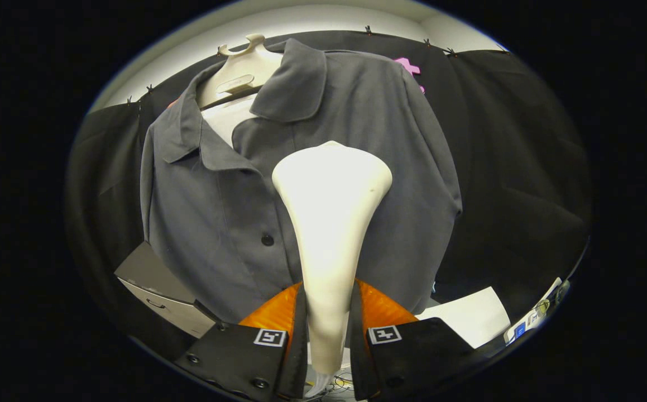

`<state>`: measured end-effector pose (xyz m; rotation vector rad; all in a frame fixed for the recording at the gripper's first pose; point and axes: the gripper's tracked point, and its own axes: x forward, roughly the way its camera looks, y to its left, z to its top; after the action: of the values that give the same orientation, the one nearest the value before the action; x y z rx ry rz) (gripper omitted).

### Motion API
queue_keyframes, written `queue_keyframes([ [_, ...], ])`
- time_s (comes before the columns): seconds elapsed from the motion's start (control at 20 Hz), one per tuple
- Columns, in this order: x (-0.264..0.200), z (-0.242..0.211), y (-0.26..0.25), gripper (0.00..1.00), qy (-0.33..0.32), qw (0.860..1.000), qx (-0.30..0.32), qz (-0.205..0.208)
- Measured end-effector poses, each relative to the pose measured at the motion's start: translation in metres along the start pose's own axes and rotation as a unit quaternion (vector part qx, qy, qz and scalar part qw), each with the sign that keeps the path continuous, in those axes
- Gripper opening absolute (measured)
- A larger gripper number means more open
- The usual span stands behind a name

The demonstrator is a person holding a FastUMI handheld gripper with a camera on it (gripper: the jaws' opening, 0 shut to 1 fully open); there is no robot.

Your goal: Iron the clothes twice with a garment steamer, once on the left side and once on the right side.

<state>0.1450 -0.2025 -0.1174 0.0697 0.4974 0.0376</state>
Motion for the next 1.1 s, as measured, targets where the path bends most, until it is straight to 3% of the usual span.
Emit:
queue_keyframes([
  [1.1,0.022,-0.112,-0.029,0.40,0.097,0.995,0.026,0.002],
])
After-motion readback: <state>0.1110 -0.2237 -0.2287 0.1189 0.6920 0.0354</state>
